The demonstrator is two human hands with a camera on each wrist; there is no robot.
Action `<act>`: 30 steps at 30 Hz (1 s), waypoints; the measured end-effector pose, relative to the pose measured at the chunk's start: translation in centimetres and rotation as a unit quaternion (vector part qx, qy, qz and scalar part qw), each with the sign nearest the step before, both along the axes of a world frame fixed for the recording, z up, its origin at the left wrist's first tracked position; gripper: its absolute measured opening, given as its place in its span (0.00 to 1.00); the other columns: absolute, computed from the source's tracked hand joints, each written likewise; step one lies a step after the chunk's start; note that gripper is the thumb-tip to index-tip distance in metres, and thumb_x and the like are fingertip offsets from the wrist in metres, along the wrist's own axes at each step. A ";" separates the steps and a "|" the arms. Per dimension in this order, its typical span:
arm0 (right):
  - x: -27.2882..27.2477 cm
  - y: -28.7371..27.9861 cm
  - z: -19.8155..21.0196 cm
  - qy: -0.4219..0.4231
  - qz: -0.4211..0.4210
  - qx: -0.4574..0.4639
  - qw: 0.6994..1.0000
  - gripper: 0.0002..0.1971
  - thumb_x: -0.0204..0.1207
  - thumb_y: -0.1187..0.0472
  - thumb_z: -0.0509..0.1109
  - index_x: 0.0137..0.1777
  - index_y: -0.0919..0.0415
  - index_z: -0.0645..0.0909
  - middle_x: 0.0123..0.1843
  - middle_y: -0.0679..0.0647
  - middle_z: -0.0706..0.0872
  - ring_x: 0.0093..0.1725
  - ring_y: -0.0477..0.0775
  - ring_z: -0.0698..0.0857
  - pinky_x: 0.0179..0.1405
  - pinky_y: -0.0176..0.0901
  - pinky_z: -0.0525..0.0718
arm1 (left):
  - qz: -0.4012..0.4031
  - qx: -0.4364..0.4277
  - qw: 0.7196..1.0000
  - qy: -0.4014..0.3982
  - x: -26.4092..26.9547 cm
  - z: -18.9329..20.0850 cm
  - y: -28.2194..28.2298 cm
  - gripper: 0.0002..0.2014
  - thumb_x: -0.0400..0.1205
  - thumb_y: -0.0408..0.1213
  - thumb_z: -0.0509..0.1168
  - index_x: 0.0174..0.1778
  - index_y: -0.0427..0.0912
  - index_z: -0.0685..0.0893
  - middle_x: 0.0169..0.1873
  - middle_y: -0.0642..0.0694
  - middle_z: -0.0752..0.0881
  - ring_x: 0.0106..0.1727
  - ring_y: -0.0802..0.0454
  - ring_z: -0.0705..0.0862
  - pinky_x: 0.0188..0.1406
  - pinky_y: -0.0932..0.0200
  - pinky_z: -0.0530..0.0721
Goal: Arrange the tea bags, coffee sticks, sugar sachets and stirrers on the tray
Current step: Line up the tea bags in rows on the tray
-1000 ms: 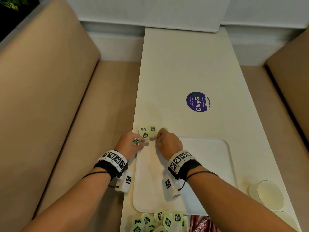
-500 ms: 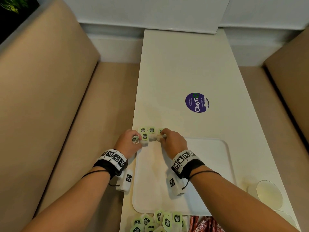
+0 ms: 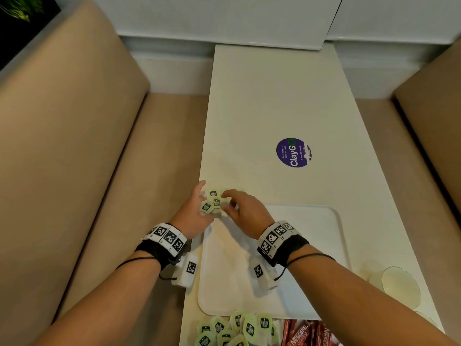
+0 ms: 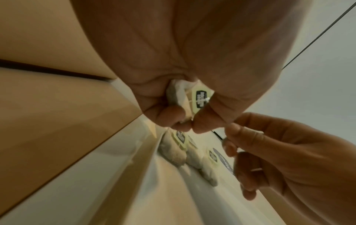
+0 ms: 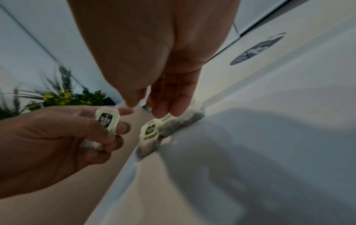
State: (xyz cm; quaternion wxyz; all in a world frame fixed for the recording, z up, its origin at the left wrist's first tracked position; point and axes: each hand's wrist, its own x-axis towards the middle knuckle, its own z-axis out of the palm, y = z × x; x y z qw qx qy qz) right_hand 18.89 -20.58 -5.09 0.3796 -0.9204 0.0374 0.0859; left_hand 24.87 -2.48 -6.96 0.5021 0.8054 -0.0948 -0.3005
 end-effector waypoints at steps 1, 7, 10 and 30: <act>-0.1 0.3 0.1 -0.008 0.023 0.005 1.000 0.17 0.87 0.51 0.65 0.74 0.53 0.78 0.52 0.48 0.84 0.47 0.49 0.80 0.48 0.44 0.76 | -0.015 -0.005 1.000 0.003 -0.2 0.1 0.0 0.47 0.80 0.27 0.72 0.87 0.52 0.50 0.69 0.43 0.77 0.62 0.55 0.85 0.54 0.72 0.81; 0.3 0.9 0.2 -0.042 0.041 0.019 0.998 0.11 0.86 0.54 0.67 0.63 0.56 0.85 0.52 0.52 0.83 0.48 0.54 0.81 0.50 0.49 0.79 | -0.047 -0.007 0.999 -0.007 -0.7 1.0 -0.5 0.42 0.82 0.28 0.69 0.87 0.54 0.54 0.67 0.45 0.77 0.66 0.64 0.75 0.51 0.83 0.72; 0.2 0.7 0.5 -0.045 0.022 0.015 0.999 0.09 0.86 0.57 0.66 0.60 0.59 0.84 0.52 0.51 0.83 0.46 0.51 0.80 0.49 0.47 0.78 | -0.038 -0.019 0.999 -0.014 -0.6 0.7 -0.2 0.28 0.81 0.31 0.71 0.75 0.54 0.71 0.61 0.47 0.85 0.61 0.53 0.85 0.57 0.66 0.81; -0.4 -0.6 -0.5 0.029 -0.105 0.039 0.993 0.11 0.86 0.55 0.66 0.42 0.55 0.83 0.38 0.50 0.85 0.39 0.54 0.82 0.39 0.46 0.78 | 0.057 -0.011 0.997 -0.057 -0.2 0.6 -0.8 0.02 0.81 0.31 0.73 0.47 0.42 0.89 0.39 0.46 0.89 0.37 0.62 0.84 0.45 0.69 0.83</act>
